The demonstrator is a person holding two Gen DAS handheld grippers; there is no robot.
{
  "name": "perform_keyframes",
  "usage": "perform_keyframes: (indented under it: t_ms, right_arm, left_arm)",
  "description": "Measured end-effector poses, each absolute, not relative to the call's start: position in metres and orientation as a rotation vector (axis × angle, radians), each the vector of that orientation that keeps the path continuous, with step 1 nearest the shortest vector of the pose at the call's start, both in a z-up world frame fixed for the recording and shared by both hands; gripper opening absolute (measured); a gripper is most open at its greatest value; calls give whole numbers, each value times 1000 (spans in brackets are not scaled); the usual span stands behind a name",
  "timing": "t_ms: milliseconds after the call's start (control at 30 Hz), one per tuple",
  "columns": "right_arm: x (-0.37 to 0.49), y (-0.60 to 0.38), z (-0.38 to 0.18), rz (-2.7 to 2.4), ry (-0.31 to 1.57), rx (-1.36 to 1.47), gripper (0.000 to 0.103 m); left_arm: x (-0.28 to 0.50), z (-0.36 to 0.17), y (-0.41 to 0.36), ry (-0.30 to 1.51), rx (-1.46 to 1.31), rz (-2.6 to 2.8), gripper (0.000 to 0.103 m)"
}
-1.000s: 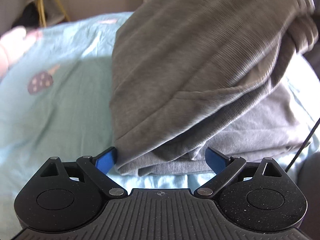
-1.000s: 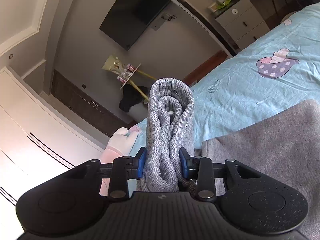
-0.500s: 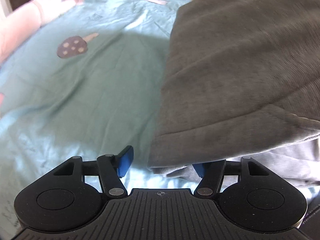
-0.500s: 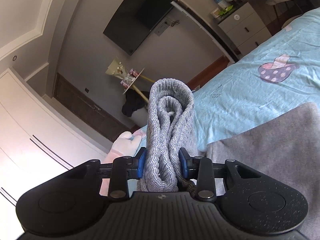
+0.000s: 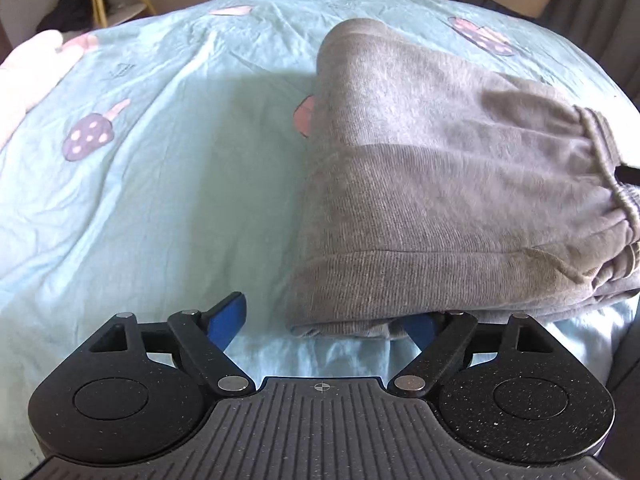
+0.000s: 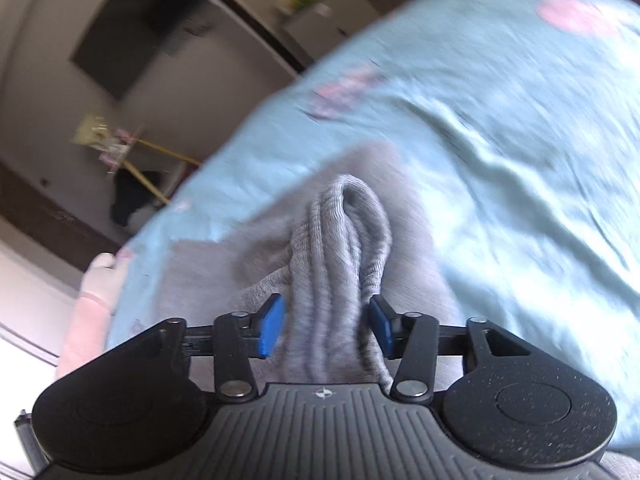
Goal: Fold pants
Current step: 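Lift the cuff with the right gripper and fold it over the pants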
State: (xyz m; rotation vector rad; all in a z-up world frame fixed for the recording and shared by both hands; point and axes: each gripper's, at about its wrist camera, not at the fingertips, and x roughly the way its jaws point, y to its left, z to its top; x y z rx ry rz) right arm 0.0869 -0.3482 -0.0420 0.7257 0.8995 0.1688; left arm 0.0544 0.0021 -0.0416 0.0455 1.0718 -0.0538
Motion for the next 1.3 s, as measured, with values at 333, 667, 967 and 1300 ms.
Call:
perform_keyframes:
  t_ms: [333, 667, 967, 1300]
  right_arm:
    - [106, -350, -73, 283, 955, 881, 97]
    - [113, -347, -76, 272, 962, 908, 50]
    - [113, -316, -49, 230, 904, 719, 38]
    - [89, -306, 30, 240, 644, 552, 36]
  left_arm:
    - [53, -42, 2, 1105, -3, -41, 91]
    - [59, -47, -4, 1130, 1, -26, 93]
    - [58, -47, 1, 1108, -41, -32, 82]
    - [51, -41, 8, 1068, -90, -4, 70]
